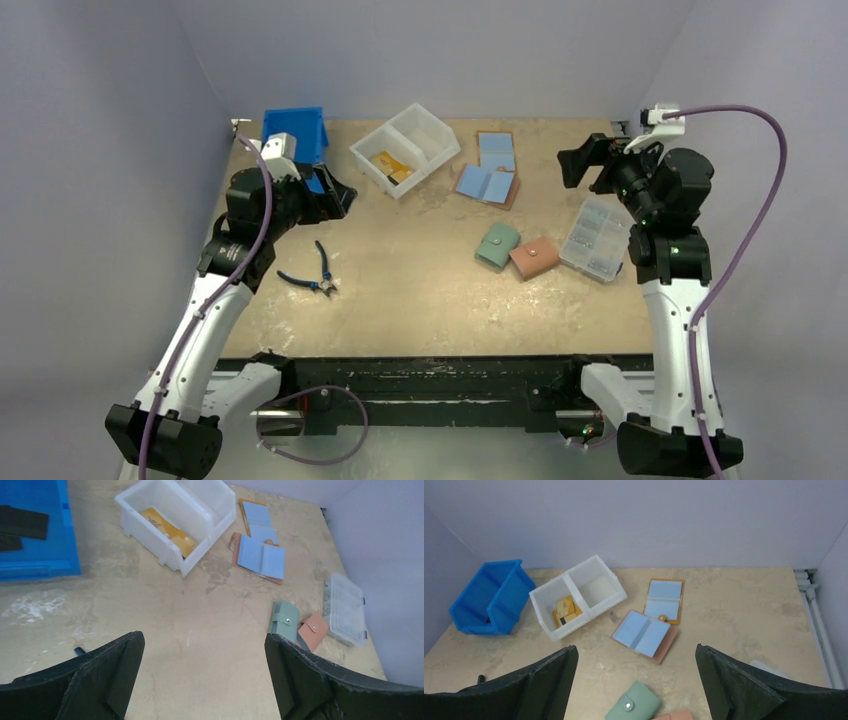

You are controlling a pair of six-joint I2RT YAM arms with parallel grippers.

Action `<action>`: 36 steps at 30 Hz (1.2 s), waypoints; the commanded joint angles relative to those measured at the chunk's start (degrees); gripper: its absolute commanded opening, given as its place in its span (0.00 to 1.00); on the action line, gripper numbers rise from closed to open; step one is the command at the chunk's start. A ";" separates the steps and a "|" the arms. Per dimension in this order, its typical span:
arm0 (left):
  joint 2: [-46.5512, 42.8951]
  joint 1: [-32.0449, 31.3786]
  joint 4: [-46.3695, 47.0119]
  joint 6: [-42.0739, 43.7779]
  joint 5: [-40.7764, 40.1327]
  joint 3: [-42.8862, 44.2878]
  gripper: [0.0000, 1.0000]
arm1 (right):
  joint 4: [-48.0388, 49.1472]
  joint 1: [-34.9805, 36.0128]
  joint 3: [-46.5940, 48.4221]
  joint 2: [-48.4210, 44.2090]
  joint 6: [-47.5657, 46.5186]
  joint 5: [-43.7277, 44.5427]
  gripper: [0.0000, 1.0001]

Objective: Take the credit cards out of the card holder
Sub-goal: Move the card holder to the center of the board.

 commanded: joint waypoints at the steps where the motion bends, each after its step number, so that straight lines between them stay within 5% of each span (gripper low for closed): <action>1: -0.27 -0.01 4.80 -2.55 8.60 -1.68 0.98 | 1.84 -0.49 -1.35 0.54 1.62 1.78 0.99; 7: 3.00 -2.09 8.28 -5.70 13.72 -4.01 0.99 | 4.43 -0.56 -4.94 -0.47 0.52 -0.15 0.99; 16: 12.32 -21.69 10.79 -2.30 -1.51 -3.86 0.94 | 11.77 -0.58 -21.02 -4.45 -12.45 -17.00 0.99; 22: 18.83 -29.66 23.34 -2.75 -5.21 -6.35 0.92 | 12.50 -0.58 -26.33 -7.78 -22.08 -28.22 0.99; 36: 30.55 -30.48 50.94 -18.27 0.19 -16.35 0.94 | 13.46 -1.10 -30.36 -9.01 -21.77 -31.74 0.99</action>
